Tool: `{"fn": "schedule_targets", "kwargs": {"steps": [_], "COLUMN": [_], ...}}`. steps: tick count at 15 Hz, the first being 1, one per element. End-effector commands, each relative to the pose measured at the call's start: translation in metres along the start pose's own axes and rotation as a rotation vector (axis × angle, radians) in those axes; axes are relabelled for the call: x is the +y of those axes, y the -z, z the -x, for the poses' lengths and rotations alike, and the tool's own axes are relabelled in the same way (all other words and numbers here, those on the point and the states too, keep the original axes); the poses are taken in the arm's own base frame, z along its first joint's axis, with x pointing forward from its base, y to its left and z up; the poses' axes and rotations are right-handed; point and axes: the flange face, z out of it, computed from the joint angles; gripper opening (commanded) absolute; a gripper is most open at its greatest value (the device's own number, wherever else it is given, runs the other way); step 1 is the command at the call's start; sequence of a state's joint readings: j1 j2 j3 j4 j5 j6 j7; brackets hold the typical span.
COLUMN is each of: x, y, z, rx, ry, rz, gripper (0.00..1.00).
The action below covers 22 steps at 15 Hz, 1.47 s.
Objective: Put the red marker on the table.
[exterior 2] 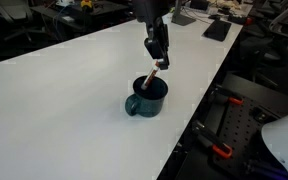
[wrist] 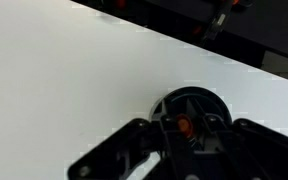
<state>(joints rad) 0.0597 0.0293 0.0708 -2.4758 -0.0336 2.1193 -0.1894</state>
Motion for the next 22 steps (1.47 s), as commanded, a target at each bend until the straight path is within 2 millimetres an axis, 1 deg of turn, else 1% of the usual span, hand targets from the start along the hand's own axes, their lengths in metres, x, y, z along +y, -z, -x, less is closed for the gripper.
{"fn": "schedule_targets", "kwargs": {"steps": [1, 6, 8, 10, 12, 15, 17, 20, 22], "x": [-0.008, -0.004, 0.001, 0.013, 0.028, 0.057, 0.078, 0.106, 0.122], "y": [0.017, 0.043, 0.054, 0.062, 0.065, 0.062, 0.055, 0.042, 0.031], "z": [0.024, 0.052, 0.067, 0.082, 0.094, 0.108, 0.114, 0.120, 0.117], "rx": [0.022, 0.074, 0.094, 0.116, 0.135, 0.158, 0.156, 0.148, 0.126], "ry": [-0.003, -0.031, -0.057, -0.105, -0.150, -0.236, -0.287, -0.358, -0.386], "rz": [-0.011, -0.024, -0.030, -0.036, -0.047, -0.069, -0.088, -0.111, -0.118], "gripper": [0.05, 0.05, 0.05, 0.05, 0.05, 0.05, 0.05, 0.05, 0.05]}}
